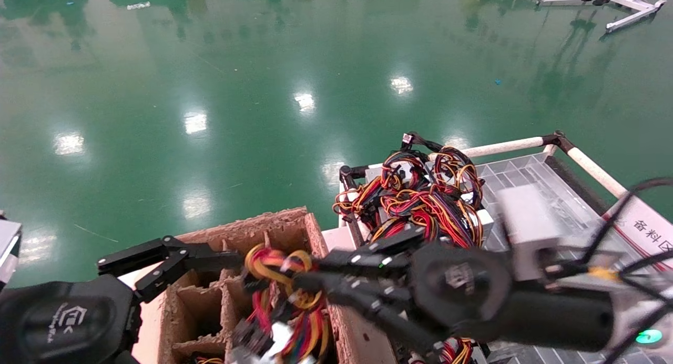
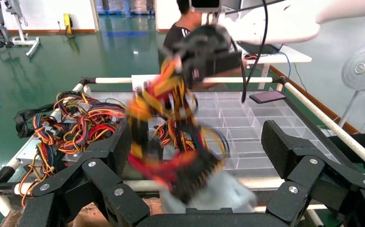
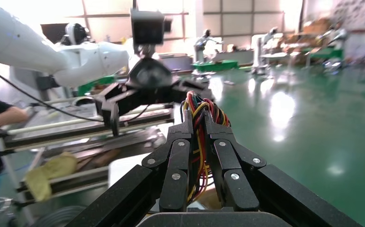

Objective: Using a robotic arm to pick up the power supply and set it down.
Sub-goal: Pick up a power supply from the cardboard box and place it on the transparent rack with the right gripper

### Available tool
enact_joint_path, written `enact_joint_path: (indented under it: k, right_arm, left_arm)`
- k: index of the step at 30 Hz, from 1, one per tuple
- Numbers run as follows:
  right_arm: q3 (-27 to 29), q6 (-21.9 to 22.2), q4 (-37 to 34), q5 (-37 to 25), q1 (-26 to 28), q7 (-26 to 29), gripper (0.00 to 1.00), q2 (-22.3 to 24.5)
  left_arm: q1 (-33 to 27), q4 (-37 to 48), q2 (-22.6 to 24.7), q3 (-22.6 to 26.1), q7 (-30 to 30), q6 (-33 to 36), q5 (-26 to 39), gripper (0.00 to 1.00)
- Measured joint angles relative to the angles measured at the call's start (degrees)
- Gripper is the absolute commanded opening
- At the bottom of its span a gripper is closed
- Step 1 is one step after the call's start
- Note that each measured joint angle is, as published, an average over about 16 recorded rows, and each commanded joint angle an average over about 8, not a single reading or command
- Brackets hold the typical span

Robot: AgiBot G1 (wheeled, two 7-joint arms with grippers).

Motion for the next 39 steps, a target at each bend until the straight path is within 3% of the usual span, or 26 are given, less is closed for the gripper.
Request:
enact_joint_path:
  k: [9, 20, 30, 39]
  right_arm:
    - [2.8, 0.8, 1.6, 0.2, 4.7, 0.7, 0.0, 8.1]
    - [4.2, -0.4, -4.7, -5.3, 15.7, 1.3, 0.0, 15.3]
    - [3.5, -0.4, -10.3, -12.6, 24.2, 0.8, 0.0, 20.9]
    - [1.1, 1.0, -14.0, -21.4, 28.4, -0.4, 0.0, 24.3]
  left_arm:
    - [0.0, 0.0, 0.0, 0.0, 0.0, 0.0, 0.0, 1.0]
    - [0.0, 0.0, 0.0, 0.0, 0.0, 0.0, 0.0, 1.0]
    - [0.0, 0.0, 0.0, 0.0, 0.0, 0.0, 0.0, 1.0]
    - [0.0, 0.0, 0.0, 0.0, 0.0, 0.0, 0.0, 1.0]
